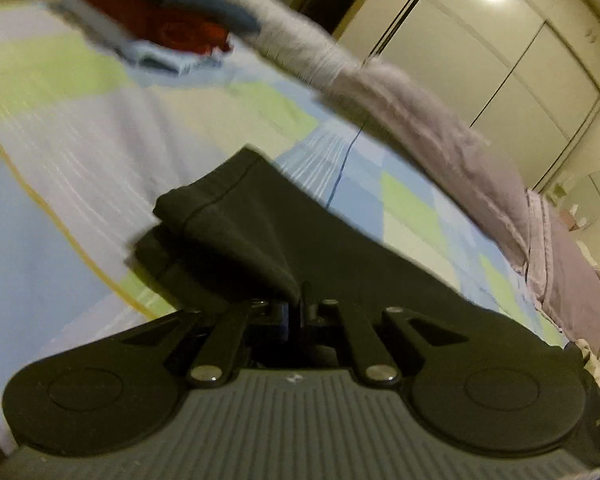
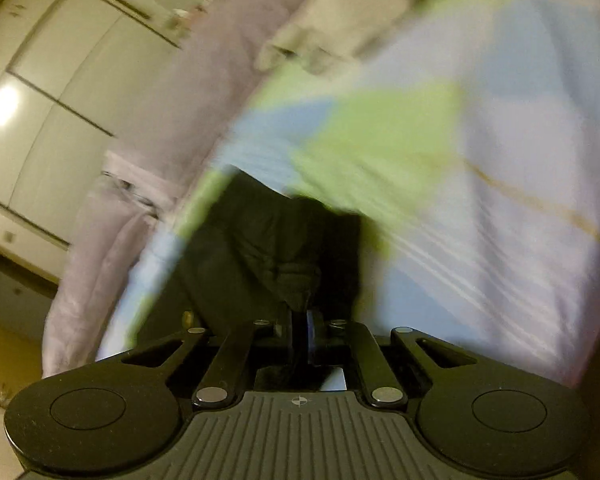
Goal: Fold clothes
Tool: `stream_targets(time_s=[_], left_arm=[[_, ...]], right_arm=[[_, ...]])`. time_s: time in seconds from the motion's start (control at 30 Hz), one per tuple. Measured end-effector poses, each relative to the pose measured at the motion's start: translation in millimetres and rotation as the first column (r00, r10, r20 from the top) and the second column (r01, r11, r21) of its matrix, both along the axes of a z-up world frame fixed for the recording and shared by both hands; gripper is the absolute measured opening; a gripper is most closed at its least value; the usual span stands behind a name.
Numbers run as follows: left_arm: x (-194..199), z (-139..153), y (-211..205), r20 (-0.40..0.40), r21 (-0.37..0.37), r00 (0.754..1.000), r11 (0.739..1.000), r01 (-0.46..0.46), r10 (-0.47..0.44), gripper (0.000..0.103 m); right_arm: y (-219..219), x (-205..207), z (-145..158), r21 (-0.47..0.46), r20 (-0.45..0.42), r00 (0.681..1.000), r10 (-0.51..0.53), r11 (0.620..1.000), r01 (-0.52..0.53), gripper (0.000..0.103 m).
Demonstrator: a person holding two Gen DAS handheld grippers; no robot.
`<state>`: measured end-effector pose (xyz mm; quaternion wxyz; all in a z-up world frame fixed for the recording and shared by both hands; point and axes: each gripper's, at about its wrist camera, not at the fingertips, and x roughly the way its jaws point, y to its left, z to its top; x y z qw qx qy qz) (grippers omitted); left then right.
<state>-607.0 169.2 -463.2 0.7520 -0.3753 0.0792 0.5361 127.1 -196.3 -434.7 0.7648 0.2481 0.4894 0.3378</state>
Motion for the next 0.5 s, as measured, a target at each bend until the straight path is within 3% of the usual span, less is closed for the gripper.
stream_targets(time_s=[0.13, 0.2, 0.27, 0.33, 0.4, 0.5], left_arm=[[-3.4, 18.8, -12.4, 0.017, 0.072, 1.000, 0.997, -0.002, 0.001, 0.004], [-0.4, 18.1, -15.3, -0.024, 0.100, 1.000, 0.995, 0.001, 0.002, 0.004], [2.8, 7.7, -11.5, -0.044, 0.051, 0.999, 0.999, -0.010, 0.012, 0.004], [-0.8, 0.2, -12.6, -0.011, 0.023, 1.000, 0.999, -0.025, 0.025, 0.004], [-2.2, 7.3, -14.9, 0.006, 0.051, 1.000, 0.998, -0.028, 0.028, 0.004], [1.8, 10.9, -13.1, -0.028, 0.074, 1.000, 0.997, -0.012, 0.014, 0.004]], right_arm=[[-8.5, -4.0, 15.8, 0.073, 0.061, 0.998, 0.018, 0.997, -0.023, 0.004], [-12.0, -6.3, 19.0, 0.079, 0.085, 0.996, 0.032, 0.996, -0.039, 0.004], [-15.0, -7.2, 14.7, 0.062, 0.093, 0.995, 0.040, 0.997, -0.046, 0.004], [-18.9, -3.6, -5.1, 0.035, 0.036, 0.999, 0.027, 0.999, -0.028, 0.004], [-24.1, -3.4, -7.1, 0.081, 0.024, 1.000, 0.011, 0.997, -0.013, 0.004], [-19.1, -6.0, 10.5, 0.095, 0.088, 0.996, 0.024, 0.995, -0.032, 0.004]])
